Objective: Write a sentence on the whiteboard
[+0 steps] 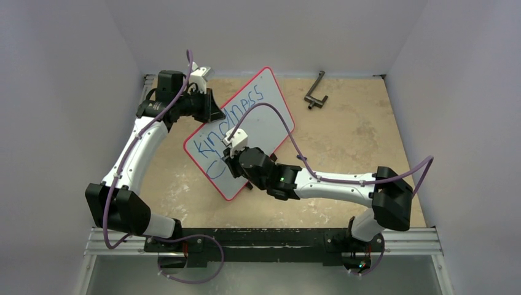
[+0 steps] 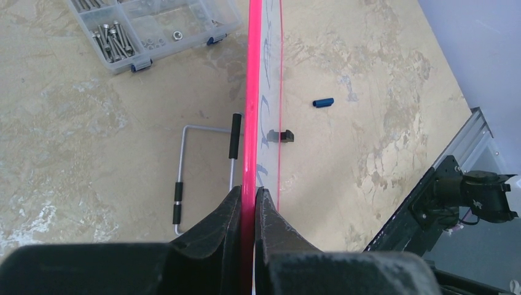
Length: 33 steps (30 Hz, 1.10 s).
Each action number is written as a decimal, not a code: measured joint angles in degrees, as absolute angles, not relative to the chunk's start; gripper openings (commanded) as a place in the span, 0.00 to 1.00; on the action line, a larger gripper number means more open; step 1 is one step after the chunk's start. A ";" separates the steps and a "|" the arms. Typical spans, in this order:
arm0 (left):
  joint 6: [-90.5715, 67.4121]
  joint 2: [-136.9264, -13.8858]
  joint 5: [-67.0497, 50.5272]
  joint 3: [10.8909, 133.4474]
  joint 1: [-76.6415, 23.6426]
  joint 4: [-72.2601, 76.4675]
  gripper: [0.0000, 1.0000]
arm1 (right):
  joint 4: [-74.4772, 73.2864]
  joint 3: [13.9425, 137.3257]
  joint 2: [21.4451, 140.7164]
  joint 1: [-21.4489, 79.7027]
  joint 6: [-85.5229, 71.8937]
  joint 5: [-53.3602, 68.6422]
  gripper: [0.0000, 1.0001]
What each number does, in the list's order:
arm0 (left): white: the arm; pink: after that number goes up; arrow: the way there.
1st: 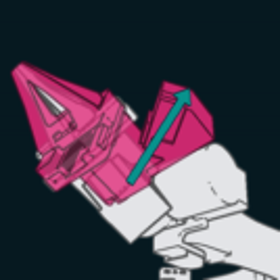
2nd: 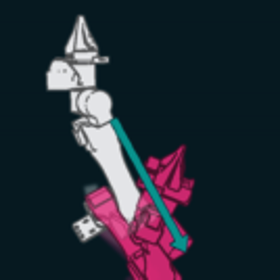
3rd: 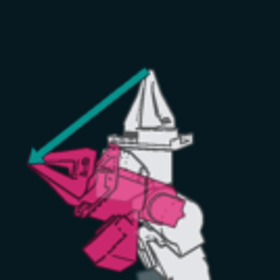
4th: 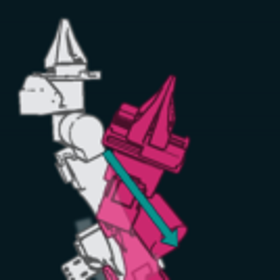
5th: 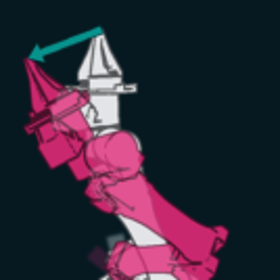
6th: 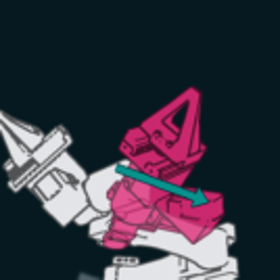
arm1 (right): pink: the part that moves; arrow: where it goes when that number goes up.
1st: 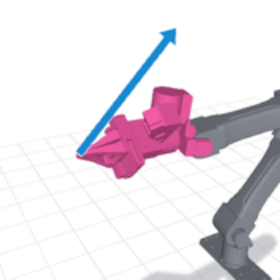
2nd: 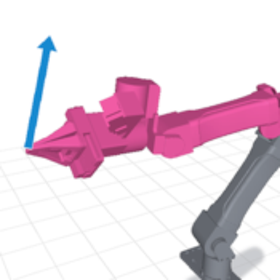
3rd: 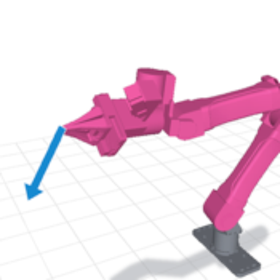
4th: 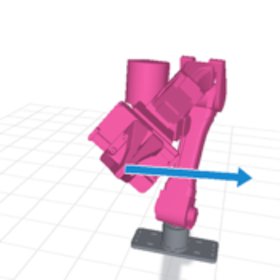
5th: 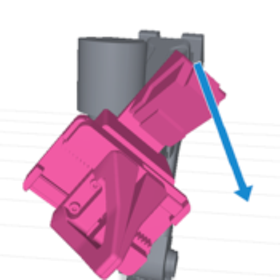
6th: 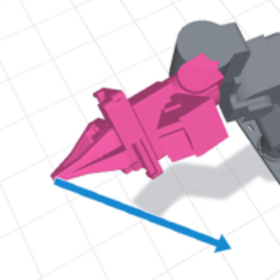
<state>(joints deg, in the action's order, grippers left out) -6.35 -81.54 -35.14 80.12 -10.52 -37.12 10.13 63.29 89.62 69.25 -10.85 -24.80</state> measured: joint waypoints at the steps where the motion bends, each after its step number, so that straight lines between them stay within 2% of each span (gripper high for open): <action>1: -6.35 -81.54 -35.16 80.12 -10.52 -37.12 0.00 | 10.09 63.42 89.62 69.28 -10.83 -25.17 0.00; 16: -6.42 -81.54 -35.07 80.12 -10.52 -37.21 0.00 | 10.50 63.29 89.62 68.42 -11.94 -28.99 0.00; 33: -6.42 -81.52 -34.94 80.12 -10.52 -37.21 0.00 | 10.68 56.40 88.25 68.18 -14.83 -29.15 0.00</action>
